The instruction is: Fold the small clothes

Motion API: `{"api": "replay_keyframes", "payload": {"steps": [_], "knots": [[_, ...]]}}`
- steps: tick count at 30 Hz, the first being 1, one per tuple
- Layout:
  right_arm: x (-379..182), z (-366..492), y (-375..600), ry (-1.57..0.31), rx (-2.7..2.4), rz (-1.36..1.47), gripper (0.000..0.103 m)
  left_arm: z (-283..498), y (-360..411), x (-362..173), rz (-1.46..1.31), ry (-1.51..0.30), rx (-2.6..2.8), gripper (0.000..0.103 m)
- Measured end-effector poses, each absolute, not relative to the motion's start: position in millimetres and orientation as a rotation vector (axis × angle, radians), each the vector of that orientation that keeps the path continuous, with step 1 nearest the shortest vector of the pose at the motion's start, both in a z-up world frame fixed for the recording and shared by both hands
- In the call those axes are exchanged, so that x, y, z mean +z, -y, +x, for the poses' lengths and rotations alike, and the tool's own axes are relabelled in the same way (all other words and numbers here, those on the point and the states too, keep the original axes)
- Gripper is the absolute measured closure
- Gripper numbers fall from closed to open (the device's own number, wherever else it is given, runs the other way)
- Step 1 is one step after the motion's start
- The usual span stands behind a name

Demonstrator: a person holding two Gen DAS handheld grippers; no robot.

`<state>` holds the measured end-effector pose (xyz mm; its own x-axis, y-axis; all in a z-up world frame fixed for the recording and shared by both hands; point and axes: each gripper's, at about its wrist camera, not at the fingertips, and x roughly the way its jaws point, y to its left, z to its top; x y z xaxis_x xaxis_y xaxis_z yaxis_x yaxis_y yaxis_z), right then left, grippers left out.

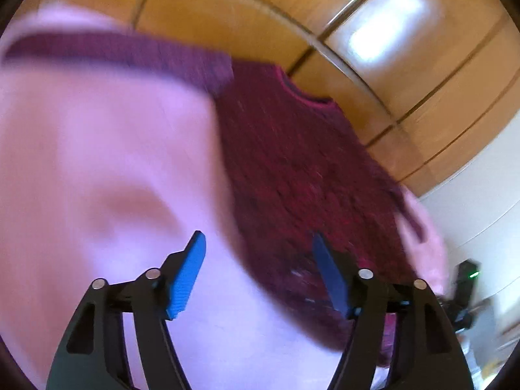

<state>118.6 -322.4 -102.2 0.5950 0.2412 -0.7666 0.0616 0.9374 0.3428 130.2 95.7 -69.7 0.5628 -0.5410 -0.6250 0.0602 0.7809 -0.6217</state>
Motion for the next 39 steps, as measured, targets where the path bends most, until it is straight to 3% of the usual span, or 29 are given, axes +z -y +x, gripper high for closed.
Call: {"api": "replay_keyframes", "payload": {"steps": [3,4,6,7,17,20,22,24,26,32,33,34,35,39], "knots": [[-101,119,318,-0.941,0.130,0.340,0.064,140,-88,-86,-0.745,-0.901,-0.423,0.038],[-100,120,317,-0.945,0.140,0.336,0.067,140,-85,-87,-0.755,-0.896,-0.428,0.057],[-97,119,314,-0.950,0.159,0.338,0.079,145,-77,-84,-0.741,-0.913,-0.436,0.077],[-94,120,313,-0.949,0.167,0.340,0.080,148,-79,-80,-0.732,-0.915,-0.432,0.081],[-16,69,306,-0.793,0.324,0.306,0.085,135,-115,52,-0.536,-0.882,-0.502,0.088],[-35,53,312,-0.853,0.297,0.291,0.084,119,-130,64,-0.442,-0.820,-0.433,0.076],[-60,48,318,-0.913,0.274,0.312,0.075,116,-138,49,-0.454,-0.841,-0.402,0.060],[-78,46,324,-0.940,0.221,0.323,0.059,108,-141,16,-0.482,-0.906,-0.375,0.060],[-89,46,330,-0.955,0.203,0.368,0.053,101,-136,-14,-0.498,-0.967,-0.369,0.060],[-113,49,326,-1.010,0.242,0.398,0.052,73,-109,-76,-0.591,-1.086,-0.415,0.058],[-114,46,324,-1.009,0.237,0.383,0.058,71,-102,-77,-0.568,-1.080,-0.410,0.067],[-114,47,321,-1.006,0.236,0.373,0.067,69,-98,-75,-0.528,-1.077,-0.396,0.084],[-112,47,320,-1.006,0.246,0.368,0.081,70,-93,-73,-0.499,-1.077,-0.396,0.086],[-87,36,314,-0.948,0.268,0.306,0.088,57,-97,-52,-0.408,-1.021,-0.402,0.091]]}}
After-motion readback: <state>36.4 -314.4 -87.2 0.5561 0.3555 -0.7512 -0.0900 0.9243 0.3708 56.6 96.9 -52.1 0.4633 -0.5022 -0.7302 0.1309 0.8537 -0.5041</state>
